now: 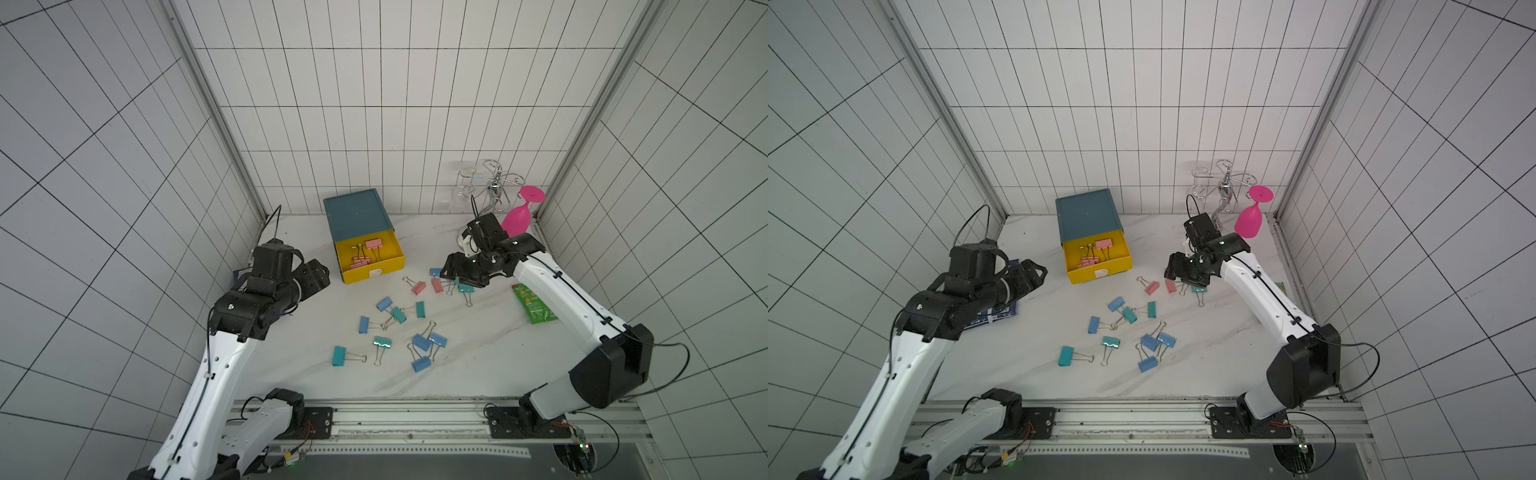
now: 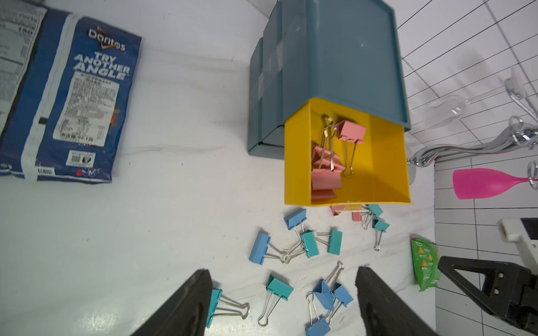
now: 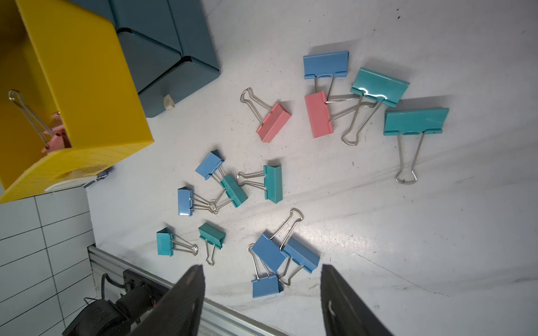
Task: Put the binder clips in the drawer according to color
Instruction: Place the binder clip in the drawer, then move the binder clip to the center of the board.
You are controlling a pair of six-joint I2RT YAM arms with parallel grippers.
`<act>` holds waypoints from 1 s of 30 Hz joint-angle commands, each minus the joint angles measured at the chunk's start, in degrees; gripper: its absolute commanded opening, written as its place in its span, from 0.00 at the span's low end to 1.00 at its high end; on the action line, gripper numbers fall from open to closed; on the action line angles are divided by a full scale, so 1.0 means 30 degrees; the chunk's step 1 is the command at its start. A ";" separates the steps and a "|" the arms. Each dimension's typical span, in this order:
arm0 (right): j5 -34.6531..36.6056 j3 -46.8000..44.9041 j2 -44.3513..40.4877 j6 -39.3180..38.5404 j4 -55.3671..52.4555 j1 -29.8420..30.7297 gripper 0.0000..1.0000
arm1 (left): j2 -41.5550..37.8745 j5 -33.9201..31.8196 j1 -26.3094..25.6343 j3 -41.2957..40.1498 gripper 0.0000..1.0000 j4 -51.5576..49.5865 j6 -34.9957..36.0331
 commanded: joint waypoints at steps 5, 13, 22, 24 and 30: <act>0.1317 0.0559 0.2704 -0.1013 0.0230 -0.0141 0.68 | -0.3738 0.0831 0.0062 -0.3563 0.81 -0.1225 -0.2760; 0.1561 0.2606 0.6829 -0.1941 0.0486 -0.0258 0.70 | -0.5610 0.0538 0.0062 -0.4299 0.81 -0.2760 -0.3262; 0.2448 0.5112 0.9781 -0.2446 0.0437 -0.0280 0.69 | -0.6145 0.0304 0.0062 -0.4131 0.81 -0.3453 -0.3163; 0.2545 0.5549 1.0311 -0.2506 0.0420 -0.0316 0.69 | -0.6080 0.0260 0.0062 -0.4044 0.81 -0.3512 -0.3046; 0.2290 0.6285 1.1539 -0.2479 0.0419 -0.0346 0.69 | -0.5525 0.0161 0.0062 -0.3594 0.81 -0.3457 -0.2506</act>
